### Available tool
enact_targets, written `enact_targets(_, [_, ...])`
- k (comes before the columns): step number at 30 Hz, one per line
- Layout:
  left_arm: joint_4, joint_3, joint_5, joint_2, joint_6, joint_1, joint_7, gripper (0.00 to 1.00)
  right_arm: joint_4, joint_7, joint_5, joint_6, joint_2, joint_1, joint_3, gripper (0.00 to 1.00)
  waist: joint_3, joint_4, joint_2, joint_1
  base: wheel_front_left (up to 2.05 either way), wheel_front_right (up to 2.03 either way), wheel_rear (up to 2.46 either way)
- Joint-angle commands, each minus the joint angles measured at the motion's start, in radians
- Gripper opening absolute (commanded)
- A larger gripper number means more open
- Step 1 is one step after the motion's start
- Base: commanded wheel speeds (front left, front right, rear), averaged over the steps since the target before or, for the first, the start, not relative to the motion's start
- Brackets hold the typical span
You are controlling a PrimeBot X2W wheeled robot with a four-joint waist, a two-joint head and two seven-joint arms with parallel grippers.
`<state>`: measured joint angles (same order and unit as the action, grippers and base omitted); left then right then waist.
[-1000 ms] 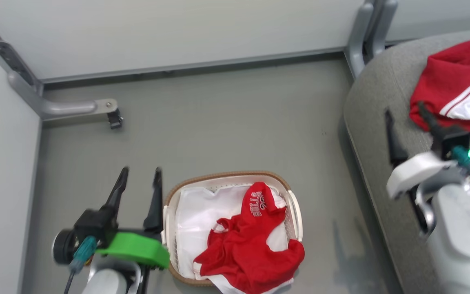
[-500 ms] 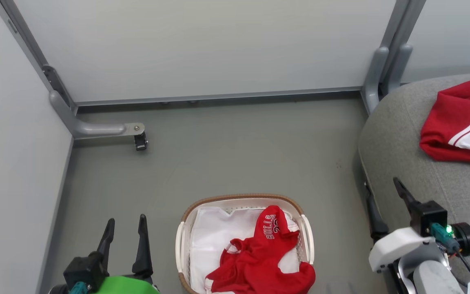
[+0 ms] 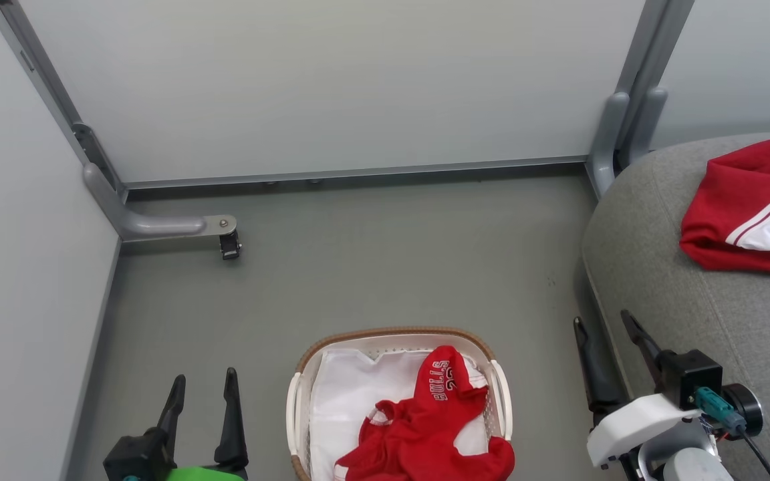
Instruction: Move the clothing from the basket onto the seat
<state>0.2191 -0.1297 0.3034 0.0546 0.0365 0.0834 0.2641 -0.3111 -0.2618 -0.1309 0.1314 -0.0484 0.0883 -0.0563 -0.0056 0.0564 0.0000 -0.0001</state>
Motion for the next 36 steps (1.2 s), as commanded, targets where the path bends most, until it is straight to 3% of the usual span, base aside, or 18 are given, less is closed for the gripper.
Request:
enact_targets(1, [-0.002, 0.004, -0.008, 0.0, 0.006, 0.007, 0.0, 1.0, 0.003, -0.005, -0.004, -0.001, -0.004, -0.018, -0.003, 1.0, -0.001, 0.001, 0.0, 0.0001, 0.0, 0.0, 0.0])
enact_targets(26, [0.004, -0.012, -0.018, -0.004, 0.015, -0.013, 0.0, 1.0, 0.003, -0.005, -0.013, -0.001, -0.004, 0.005, -0.002, 1.0, 0.035, -0.006, 0.0, 0.0001, 0.0, 0.0, 0.0])
enact_targets(31, [0.022, -0.048, -0.063, -0.004, 0.035, -0.075, 0.001, 1.0, 0.031, -0.005, 0.012, -0.001, -0.004, 0.041, 0.012, 1.0, 0.111, -0.012, 0.0, 0.0001, 0.0, 0.0, 0.0])
enact_targets(36, [0.114, -0.142, -0.094, -0.003, 0.064, -0.234, -0.003, 1.0, 0.066, -0.005, 0.038, -0.001, -0.004, 0.108, 0.049, 1.0, 0.257, -0.035, 0.0, 0.0001, 0.0, 0.0, 0.0])
